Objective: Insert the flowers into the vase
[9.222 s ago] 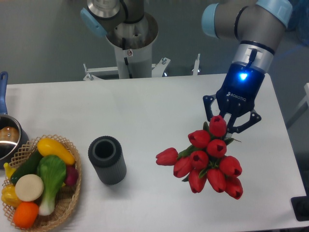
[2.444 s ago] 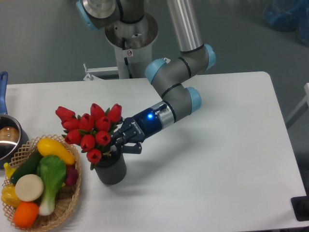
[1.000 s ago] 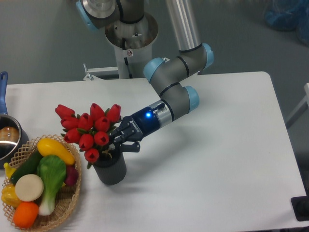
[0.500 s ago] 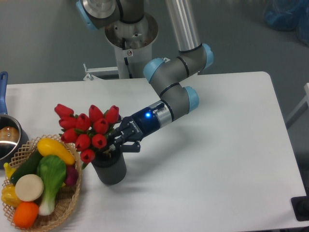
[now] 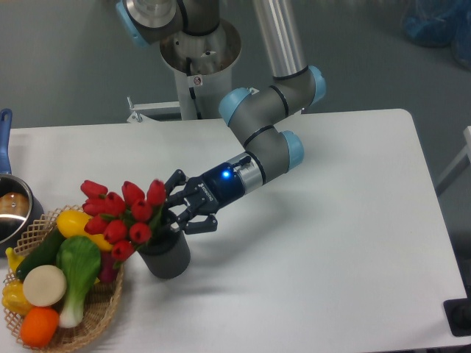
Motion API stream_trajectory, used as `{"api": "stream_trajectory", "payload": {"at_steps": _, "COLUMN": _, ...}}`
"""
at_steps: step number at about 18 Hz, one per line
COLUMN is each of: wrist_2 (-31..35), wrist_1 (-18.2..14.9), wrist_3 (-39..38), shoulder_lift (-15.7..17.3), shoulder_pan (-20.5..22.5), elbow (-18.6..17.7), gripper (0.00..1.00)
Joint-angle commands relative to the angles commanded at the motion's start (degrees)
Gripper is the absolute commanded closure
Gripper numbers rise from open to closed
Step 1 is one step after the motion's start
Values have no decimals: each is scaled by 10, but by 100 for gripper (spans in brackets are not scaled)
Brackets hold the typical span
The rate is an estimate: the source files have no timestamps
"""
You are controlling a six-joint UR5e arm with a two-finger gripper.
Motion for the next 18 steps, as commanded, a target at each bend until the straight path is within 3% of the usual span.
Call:
{"api": "stream_trajectory", "payload": {"at_steps": 3, "wrist_2": 0, "wrist_1": 0, "wrist_3": 0, "shoulder_lift": 1, "shoulder_pan": 2, "elbow": 0, "gripper": 52}}
{"api": "stream_trajectory", "payload": {"at_steps": 6, "wrist_2": -1, "wrist_1": 2, "wrist_3": 2, "shoulder_lift": 3, "shoulder_pan": 6, "elbow": 4, "gripper": 37}}
{"api": "stream_trajectory", "payload": {"at_steps": 7, "wrist_2": -1, "wrist_1": 1, "wrist_3": 6, "shoulder_lift": 5, "shoulder_pan": 6, "elbow": 10, "gripper": 14}}
{"api": "stream_trajectory", "payload": {"at_steps": 8, "wrist_2": -1, "wrist_1": 2, "wrist_3": 11, "shoulder_lift": 8, "shoulder_pan": 6, "elbow": 11, "gripper": 0}}
{"api": "stream_trajectory", "payload": {"at_steps": 12, "wrist_2": 0, "wrist_1": 4, "wrist_3": 14, "shoulder_lift": 19, "shoulder_pan": 18, "elbow": 4, "gripper": 0}}
{"api": "stream_trajectory", "payload": {"at_steps": 14, "wrist_2": 7, "wrist_1": 3, "wrist_3": 11, "shoulder_lift": 40, "shoulder_pan": 17, "elbow": 0, "gripper": 0}}
{"api": "stream_trajectory", "payload": {"at_steps": 18, "wrist_2": 87, "wrist_1": 2, "wrist_3": 5, "shoulder_lift": 63, "shoulder_pan": 32, "elbow": -7, "gripper": 0}}
